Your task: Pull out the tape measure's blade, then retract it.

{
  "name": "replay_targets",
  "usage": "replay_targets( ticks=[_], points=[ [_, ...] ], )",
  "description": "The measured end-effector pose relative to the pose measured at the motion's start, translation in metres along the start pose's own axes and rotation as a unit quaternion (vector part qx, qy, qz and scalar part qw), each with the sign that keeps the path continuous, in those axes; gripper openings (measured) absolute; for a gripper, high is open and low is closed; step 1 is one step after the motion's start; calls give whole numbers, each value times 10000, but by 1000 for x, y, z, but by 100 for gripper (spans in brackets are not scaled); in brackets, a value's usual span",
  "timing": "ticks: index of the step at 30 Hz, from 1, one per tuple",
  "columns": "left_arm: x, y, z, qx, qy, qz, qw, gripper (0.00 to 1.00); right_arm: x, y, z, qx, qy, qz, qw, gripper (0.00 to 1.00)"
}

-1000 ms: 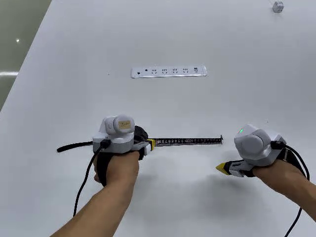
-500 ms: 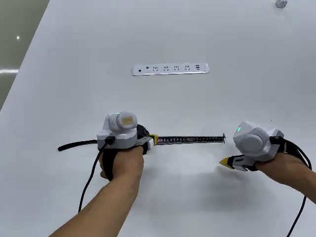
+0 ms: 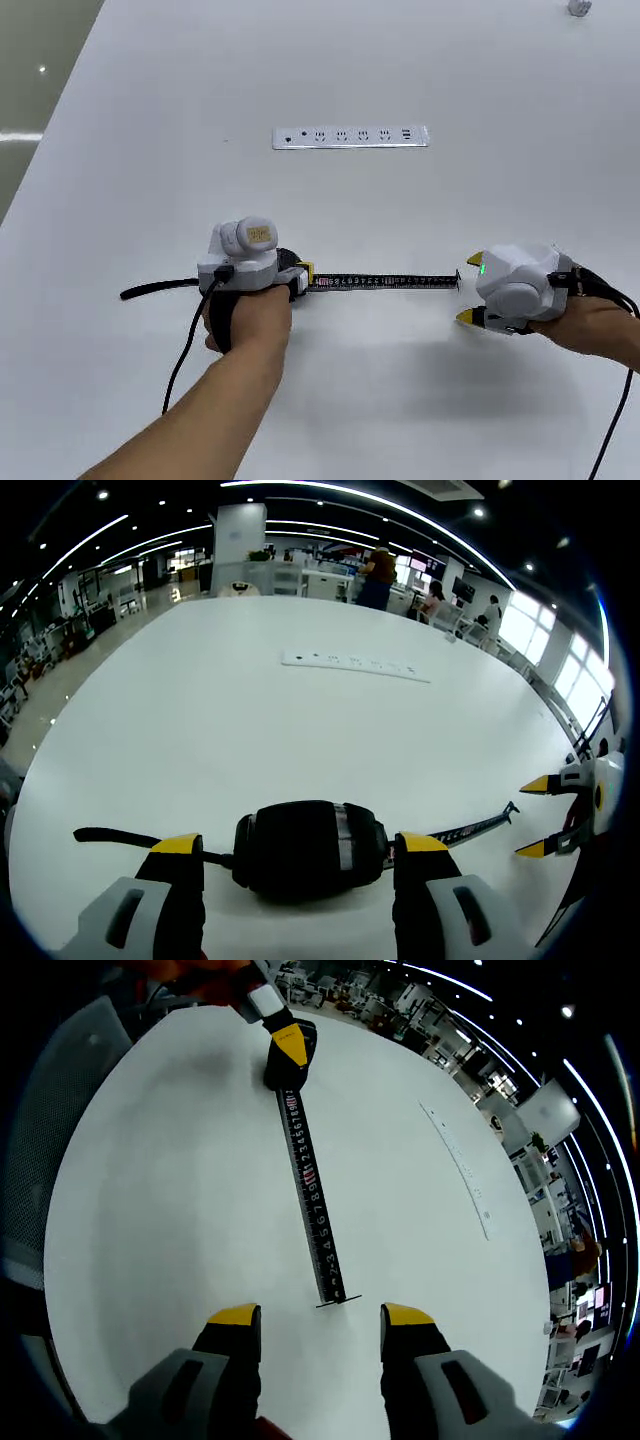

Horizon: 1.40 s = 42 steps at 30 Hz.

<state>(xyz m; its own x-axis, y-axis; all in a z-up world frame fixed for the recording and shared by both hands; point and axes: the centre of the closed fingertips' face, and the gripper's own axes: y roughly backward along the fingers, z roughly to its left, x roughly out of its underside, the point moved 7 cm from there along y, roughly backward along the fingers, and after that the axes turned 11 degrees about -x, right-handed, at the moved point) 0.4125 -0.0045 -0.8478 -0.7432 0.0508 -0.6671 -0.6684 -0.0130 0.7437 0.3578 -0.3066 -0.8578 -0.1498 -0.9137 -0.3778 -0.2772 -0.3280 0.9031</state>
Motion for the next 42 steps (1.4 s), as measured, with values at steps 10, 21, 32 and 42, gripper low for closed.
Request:
replay_targets(
  ticks=[10, 21, 32, 42],
  points=[
    [1, -4, -3, 9, 33, 23, 10000, 72, -5, -3, -3, -15, 760, 183, 9969, 41],
    [2, -8, -5, 77, 32, 47, 10000, 69, -2, -4, -6, 3, 1201, 301, 9923, 36],
    [2, -8, -8, 86, -72, 12, 9999, 65, 0, -5, -2, 210, 1625, 355, 9858, 31],
    [2, -5, -7, 125, -93, 43, 9999, 64, -6, -6, 1, 628, 1927, 329, 9787, 28]
  ],
)
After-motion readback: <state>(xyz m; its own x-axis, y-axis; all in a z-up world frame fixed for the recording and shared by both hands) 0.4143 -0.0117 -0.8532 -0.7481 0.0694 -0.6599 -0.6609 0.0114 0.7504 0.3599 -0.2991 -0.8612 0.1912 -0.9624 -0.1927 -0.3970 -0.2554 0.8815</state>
